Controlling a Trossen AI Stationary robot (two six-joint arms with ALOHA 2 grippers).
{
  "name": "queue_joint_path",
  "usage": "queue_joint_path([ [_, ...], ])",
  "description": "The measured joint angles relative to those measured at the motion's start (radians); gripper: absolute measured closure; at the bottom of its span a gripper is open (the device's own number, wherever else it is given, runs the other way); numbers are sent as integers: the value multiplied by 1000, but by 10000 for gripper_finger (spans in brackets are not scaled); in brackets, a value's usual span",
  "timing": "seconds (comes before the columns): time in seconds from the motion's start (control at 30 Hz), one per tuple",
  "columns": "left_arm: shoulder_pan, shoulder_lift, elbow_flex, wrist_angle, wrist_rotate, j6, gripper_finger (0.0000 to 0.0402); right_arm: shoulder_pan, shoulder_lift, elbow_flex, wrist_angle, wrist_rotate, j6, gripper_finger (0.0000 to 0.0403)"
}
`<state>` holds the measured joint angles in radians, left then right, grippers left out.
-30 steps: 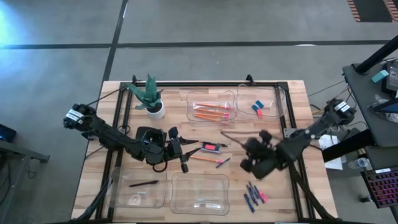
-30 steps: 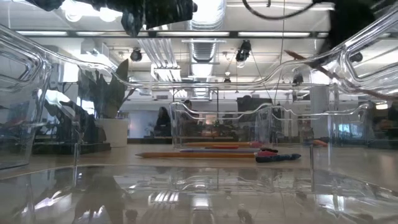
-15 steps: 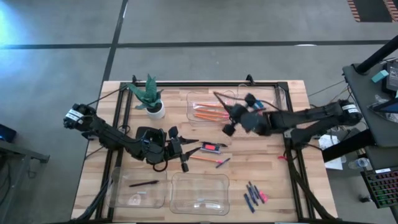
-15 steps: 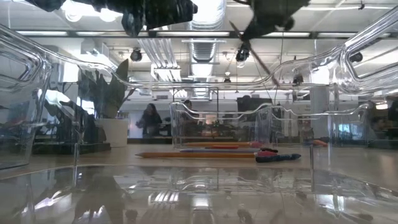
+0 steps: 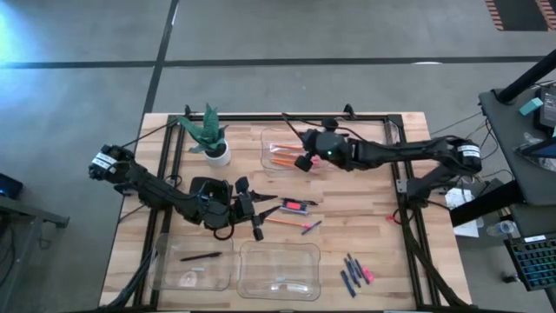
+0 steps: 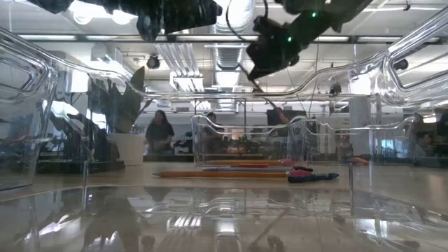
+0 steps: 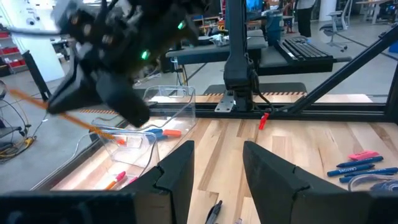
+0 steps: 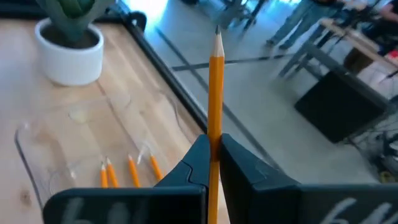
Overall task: Sort crayons/erasers/pens/pencils in bins
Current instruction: Put the yellow pencil into the top left transparent bin
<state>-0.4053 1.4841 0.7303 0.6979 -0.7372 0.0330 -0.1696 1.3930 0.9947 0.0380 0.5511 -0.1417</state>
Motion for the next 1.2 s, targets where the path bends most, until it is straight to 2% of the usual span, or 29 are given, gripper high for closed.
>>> queue_joint_path([
  [0.2, 0, 0, 0, 0, 0, 0, 277, -47, 51, 7, -3, -62, -19, 390],
  [0.4, 1, 0, 0, 0, 0, 1, 277, -90, 84, 9, -3, -215, 0, 390],
  [0.6, 6, 0, -1, 0, 0, 1, 277, -109, 130, 9, -27, -289, 13, 390],
  [1.2, 6, 0, -2, -6, 0, 0, 277, -132, 244, 10, -55, -417, 61, 390],
])
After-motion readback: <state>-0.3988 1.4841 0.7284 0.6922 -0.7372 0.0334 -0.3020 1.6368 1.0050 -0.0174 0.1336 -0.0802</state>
